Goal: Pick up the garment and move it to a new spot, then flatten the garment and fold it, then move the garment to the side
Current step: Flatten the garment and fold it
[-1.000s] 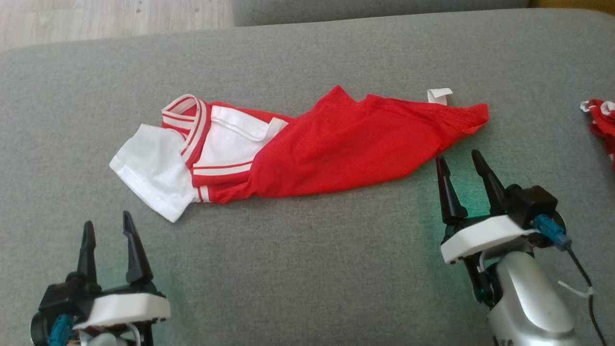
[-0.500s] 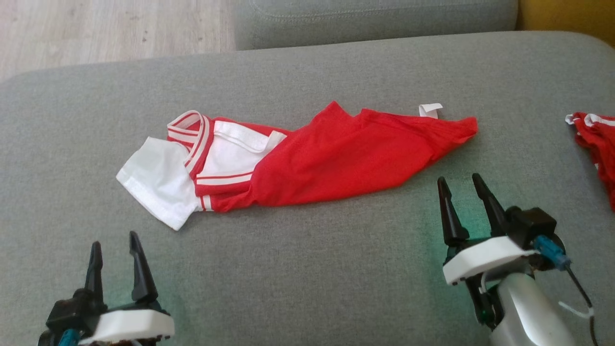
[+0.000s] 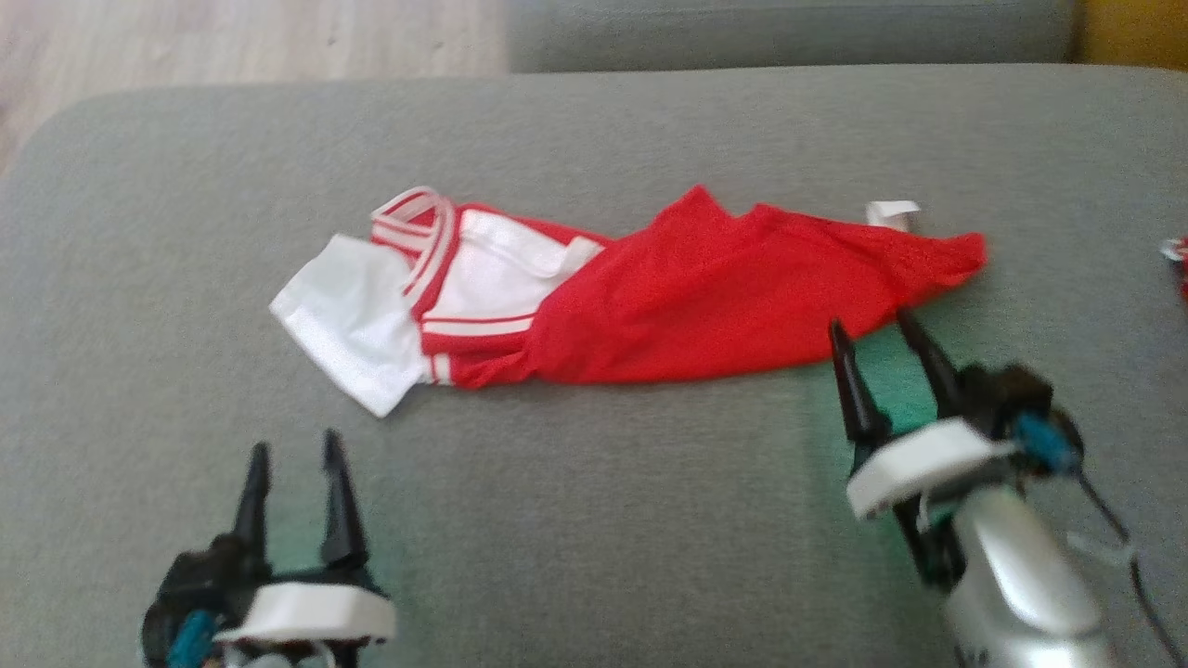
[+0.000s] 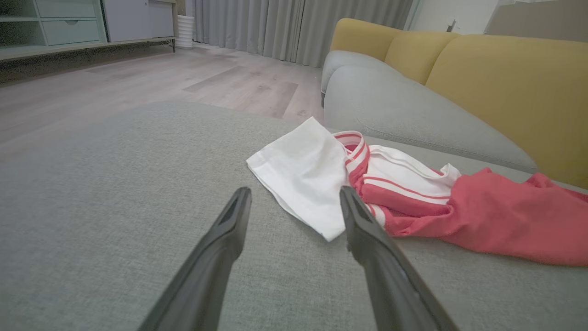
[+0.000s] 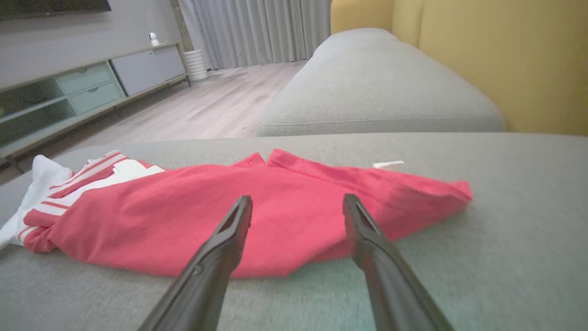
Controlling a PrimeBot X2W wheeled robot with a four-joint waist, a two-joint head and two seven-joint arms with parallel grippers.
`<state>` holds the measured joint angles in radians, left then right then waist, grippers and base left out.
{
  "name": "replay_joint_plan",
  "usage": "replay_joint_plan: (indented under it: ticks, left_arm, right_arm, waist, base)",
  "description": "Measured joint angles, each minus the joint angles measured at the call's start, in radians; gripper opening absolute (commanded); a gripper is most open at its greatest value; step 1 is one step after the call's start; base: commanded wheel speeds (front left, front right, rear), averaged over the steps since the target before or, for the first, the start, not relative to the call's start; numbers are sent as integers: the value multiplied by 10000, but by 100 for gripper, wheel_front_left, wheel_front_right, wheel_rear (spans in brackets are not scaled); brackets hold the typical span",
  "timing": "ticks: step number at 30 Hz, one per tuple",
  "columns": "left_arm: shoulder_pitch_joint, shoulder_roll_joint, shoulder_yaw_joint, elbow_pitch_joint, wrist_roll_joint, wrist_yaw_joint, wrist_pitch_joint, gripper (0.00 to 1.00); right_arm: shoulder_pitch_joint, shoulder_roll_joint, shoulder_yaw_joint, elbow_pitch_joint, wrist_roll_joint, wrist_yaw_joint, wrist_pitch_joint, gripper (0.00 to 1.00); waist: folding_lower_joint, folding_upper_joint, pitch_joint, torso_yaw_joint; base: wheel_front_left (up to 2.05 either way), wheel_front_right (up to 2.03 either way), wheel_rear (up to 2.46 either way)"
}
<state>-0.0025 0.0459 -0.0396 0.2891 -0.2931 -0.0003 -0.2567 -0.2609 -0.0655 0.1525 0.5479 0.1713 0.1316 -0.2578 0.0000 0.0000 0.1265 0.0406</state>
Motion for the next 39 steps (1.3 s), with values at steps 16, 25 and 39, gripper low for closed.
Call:
replay_joint_plan:
  ticks: [16,25,39]
  left_arm:
    - [-1022,-6,-2564,-86,-888,125,0,100]
    - [-1018,-4,-2675,-127,-986,219,0,100]
    - [-1160,-6,-2855,-230,-1120,314,0,100]
  right_arm:
    - [-4906,-2117,1741,3486,481,0,2192,100]
    - [-5383,-2324,2594,4554,1122,0,2581,100]
    - [-5851,-2591,2615,5467,1427,0,871,0]
  waist:
    - [3,0,1540,2674]
    - [1,0,1916,3493]
    - [0,-1,1824,3730]
  base:
    - [0,0,0]
    - [0,0,0]
    - [0,0,0]
